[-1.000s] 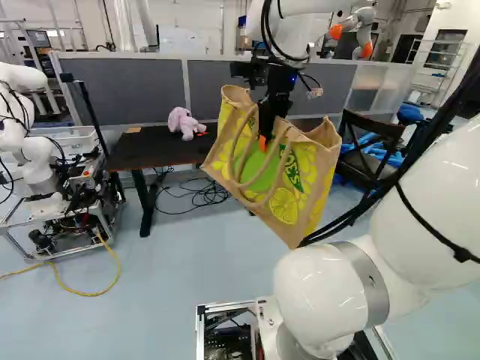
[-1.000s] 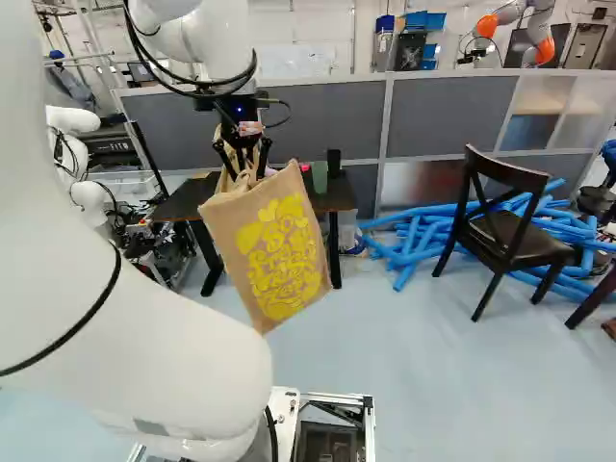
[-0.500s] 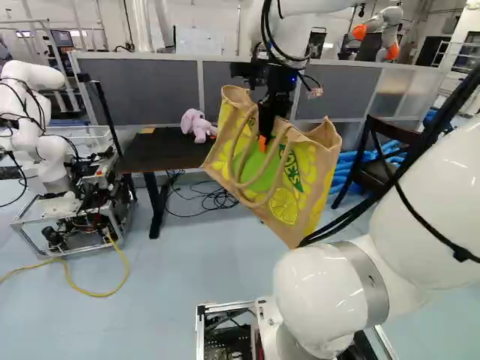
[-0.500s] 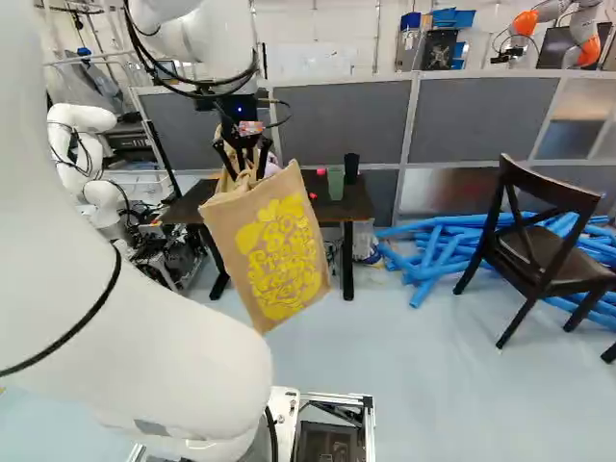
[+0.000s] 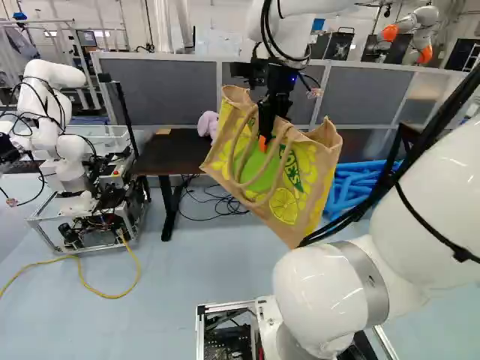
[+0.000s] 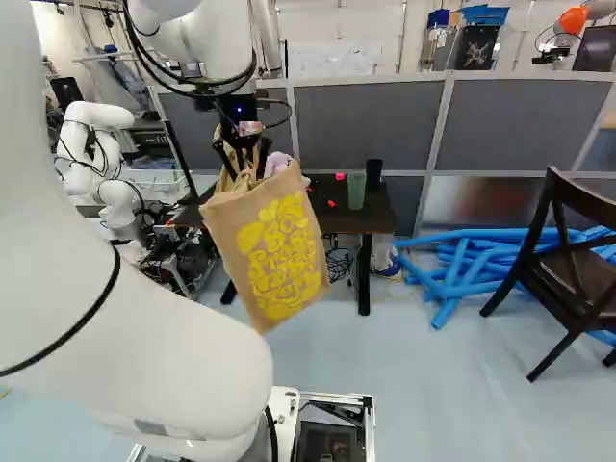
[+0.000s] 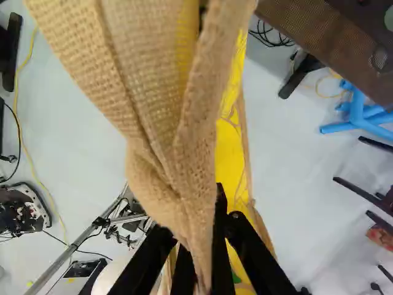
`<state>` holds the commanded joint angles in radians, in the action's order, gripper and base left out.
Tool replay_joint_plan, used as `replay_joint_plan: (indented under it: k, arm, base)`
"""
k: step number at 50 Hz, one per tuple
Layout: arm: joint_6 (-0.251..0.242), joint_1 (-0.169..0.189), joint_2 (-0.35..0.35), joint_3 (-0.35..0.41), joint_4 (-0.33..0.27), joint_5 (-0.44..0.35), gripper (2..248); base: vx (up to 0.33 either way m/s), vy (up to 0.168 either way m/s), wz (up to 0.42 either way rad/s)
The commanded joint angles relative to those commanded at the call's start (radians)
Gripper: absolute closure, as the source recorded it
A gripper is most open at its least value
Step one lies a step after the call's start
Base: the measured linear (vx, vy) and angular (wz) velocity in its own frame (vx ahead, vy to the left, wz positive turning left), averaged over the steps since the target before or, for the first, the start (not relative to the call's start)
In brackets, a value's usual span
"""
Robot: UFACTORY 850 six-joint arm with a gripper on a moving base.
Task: Pick up the bag on the ground and place it on the table
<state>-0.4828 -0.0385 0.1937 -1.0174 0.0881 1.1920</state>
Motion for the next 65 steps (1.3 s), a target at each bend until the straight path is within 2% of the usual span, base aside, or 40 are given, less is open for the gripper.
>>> replay_joint_plan:
  k: [33, 65]
  arm:
    - [0.000, 0.000, 0.000, 0.000, 0.000, 0.000, 229]
    - [0.000, 0.000, 0.000, 0.000, 0.000, 0.000, 229]
  base:
    - [0.165, 0.102, 0.170]
    - [0.164, 0.077, -0.009]
